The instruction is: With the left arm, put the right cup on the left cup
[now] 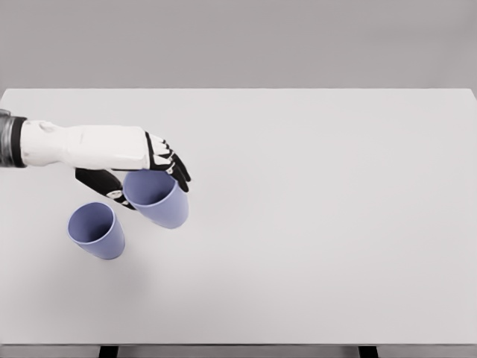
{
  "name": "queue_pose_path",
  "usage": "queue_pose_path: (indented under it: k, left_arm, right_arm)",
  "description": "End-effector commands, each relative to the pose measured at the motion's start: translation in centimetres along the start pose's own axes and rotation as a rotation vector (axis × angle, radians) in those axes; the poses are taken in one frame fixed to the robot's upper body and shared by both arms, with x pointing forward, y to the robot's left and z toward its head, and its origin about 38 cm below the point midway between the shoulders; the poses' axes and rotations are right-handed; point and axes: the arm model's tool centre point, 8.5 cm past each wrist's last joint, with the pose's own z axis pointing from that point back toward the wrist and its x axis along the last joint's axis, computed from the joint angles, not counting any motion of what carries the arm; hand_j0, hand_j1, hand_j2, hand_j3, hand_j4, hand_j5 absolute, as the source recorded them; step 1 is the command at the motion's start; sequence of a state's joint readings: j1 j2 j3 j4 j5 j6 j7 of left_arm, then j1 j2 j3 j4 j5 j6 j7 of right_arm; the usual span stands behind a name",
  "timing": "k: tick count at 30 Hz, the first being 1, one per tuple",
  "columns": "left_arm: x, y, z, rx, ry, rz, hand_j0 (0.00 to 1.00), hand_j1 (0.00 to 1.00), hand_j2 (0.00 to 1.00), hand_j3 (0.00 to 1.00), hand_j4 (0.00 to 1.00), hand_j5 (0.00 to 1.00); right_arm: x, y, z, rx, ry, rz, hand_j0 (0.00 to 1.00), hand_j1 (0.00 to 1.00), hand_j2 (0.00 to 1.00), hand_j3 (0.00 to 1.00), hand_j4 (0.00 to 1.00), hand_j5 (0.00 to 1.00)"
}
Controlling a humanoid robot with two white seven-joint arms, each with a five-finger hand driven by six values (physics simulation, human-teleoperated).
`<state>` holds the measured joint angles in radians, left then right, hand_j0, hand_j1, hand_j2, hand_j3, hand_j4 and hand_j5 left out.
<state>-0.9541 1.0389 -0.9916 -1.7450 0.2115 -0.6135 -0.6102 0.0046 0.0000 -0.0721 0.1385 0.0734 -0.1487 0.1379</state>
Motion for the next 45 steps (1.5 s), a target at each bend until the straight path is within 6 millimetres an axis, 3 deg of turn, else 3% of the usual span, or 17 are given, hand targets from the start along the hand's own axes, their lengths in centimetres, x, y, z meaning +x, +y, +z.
queue_pose_path:
  k: [1, 16, 23, 34, 45]
  left_arm:
    - [0.4, 0.1, 0.9, 0.002, 0.009, 0.009, 0.64, 0.64, 0.64, 0.64, 0.64, 0.64]
    - [0.8, 2.5, 5.8, 0.035, 0.107, -0.001, 0.64, 0.64, 0.64, 0.64, 0.64, 0.64]
    - [1.1, 3.6, 6.6, 0.051, 0.119, -0.02, 0.64, 0.64, 0.64, 0.64, 0.64, 0.64]
    - [1.2, 3.9, 6.6, 0.061, 0.111, -0.014, 0.64, 0.64, 0.64, 0.64, 0.64, 0.64]
    - [1.6, 4.2, 9.7, 0.077, 0.179, 0.007, 0.64, 0.64, 0.64, 0.64, 0.64, 0.64]
  right_arm:
    - [0.0, 0.0, 0.0, 0.0, -0.001, 0.0, 1.0, 1.0, 1.0, 1.0, 1.0, 1.0]
    - [0.0, 0.0, 0.0, 0.0, 0.001, 0.0, 1.0, 1.0, 1.0, 1.0, 1.0, 1.0]
    - [0.0, 0.0, 0.0, 0.0, -0.001, 0.0, 1.0, 1.0, 1.0, 1.0, 1.0, 1.0]
    - [0.0, 0.0, 0.0, 0.0, 0.001, 0.0, 1.0, 1.0, 1.0, 1.0, 1.0, 1.0]
    - [0.0, 0.0, 0.0, 0.0, -0.001, 0.0, 1.0, 1.0, 1.0, 1.0, 1.0, 1.0]
